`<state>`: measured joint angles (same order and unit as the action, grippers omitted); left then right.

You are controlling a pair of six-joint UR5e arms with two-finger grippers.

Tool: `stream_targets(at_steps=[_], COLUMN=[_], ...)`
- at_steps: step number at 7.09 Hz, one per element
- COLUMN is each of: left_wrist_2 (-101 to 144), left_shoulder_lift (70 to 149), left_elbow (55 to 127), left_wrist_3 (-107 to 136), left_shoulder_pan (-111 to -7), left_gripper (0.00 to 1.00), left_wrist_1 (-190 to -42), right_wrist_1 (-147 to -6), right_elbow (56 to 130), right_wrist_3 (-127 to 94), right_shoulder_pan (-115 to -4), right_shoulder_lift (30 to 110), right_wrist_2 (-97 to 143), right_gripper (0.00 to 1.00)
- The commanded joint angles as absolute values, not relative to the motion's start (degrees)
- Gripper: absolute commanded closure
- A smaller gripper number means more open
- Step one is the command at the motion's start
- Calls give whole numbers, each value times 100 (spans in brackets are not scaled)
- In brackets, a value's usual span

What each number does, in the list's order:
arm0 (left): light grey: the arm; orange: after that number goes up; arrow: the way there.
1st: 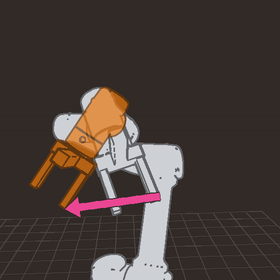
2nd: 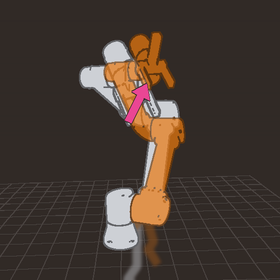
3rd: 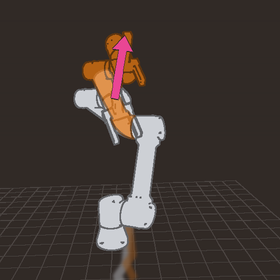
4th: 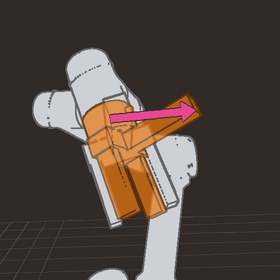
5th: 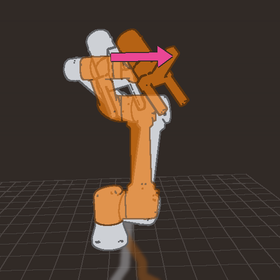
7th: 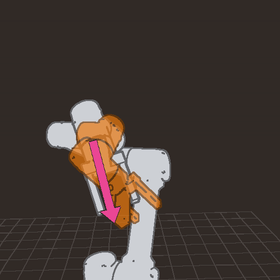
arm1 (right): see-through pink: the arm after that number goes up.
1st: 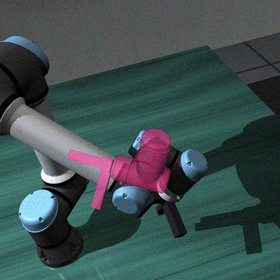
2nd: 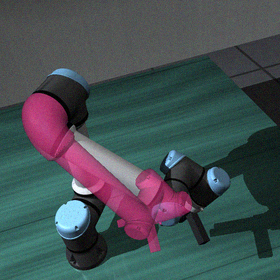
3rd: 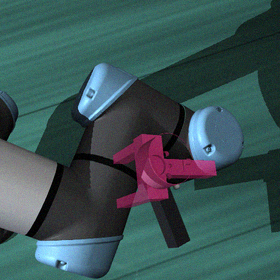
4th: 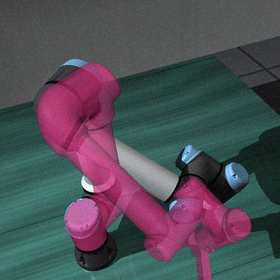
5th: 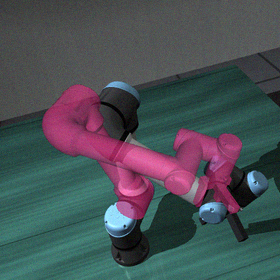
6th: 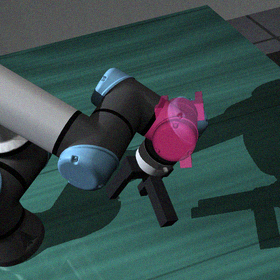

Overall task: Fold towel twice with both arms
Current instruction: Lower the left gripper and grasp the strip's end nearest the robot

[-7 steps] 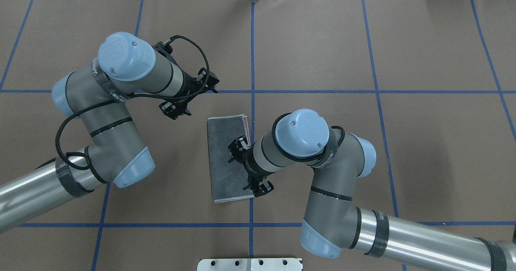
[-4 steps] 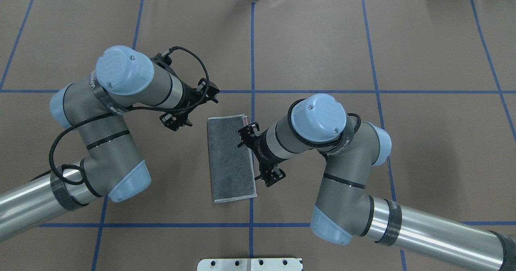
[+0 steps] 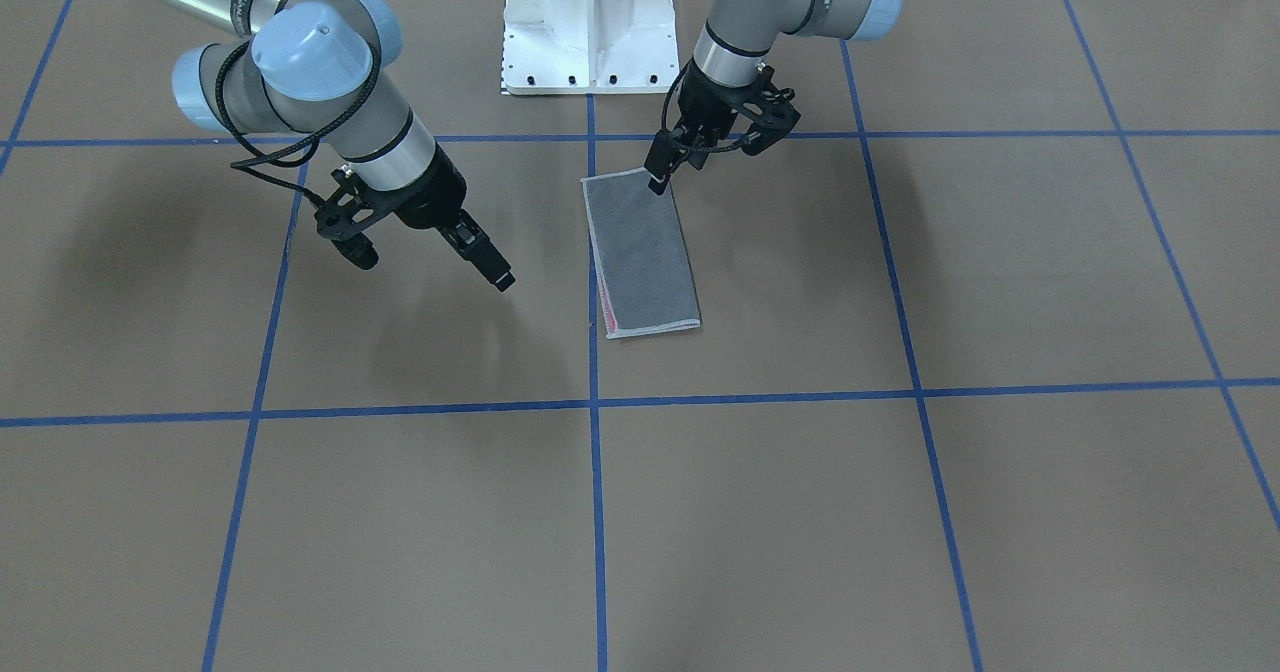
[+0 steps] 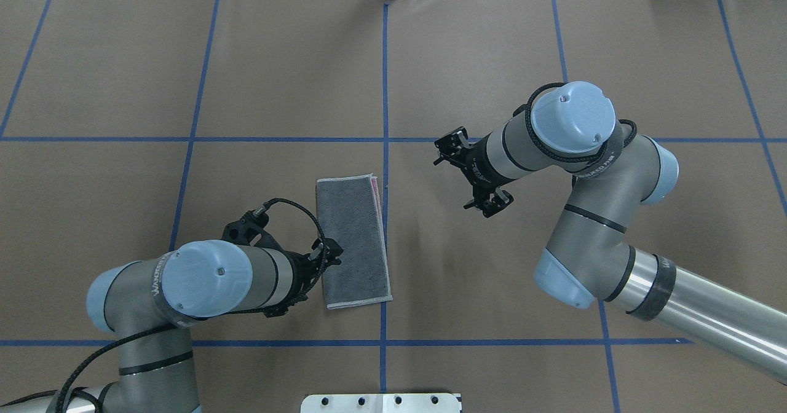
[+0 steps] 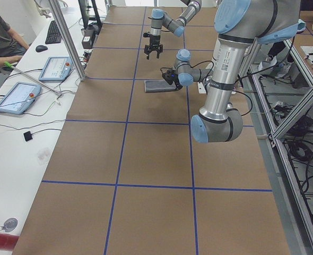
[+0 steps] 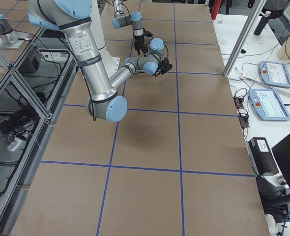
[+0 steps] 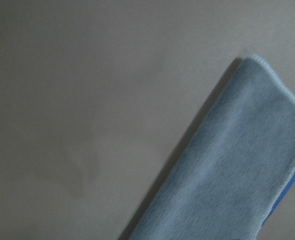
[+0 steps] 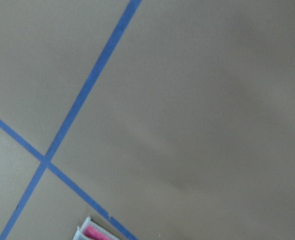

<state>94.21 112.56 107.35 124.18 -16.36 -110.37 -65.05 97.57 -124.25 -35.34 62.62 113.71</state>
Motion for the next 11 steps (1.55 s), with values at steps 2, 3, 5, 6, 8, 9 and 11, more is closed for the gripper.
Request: stream_targets(at_steps=[2,3,5,6,8,9,11], left_wrist_2=[9185,9185,9185,9176,9167,9167,9167], left_shoulder_lift=[11311,11338,11338,11347,11364,11364,11355], left_elbow=[10679,10679,10565,10547,10485,10485,10512], left_wrist_3=[12735,12674,12665,12665,12665,12656,12656], left_shoulder_pan=[-1222,-1222,-1239,-1239,-1248,-1265,-1266], left_gripper=[26,32,35,36,46,74,100], left_wrist_1=[-11065,-11065,-11065,-11065,-11066,-11074,-11074], right_wrist_1=[-6530,-6530,-6530,-6530,-6530,-6530,-6530], right_elbow=[9738,9747,9747,9747,9747,9747,9747], right_wrist_3=[-12384,-12384,-12384,-12384,-12384,-12384,-12384], right_shoulder_pan=[-3542,-3542,-3551,-3551,-3542,-3542,-3542], right_shoulder_lift=[6284,6319,6337,6363,6363,6389,6398], right_wrist_2=[11312,11312,11312,11312,11312,11312,11303], right_gripper=[0,0,0,0,0,0,0])
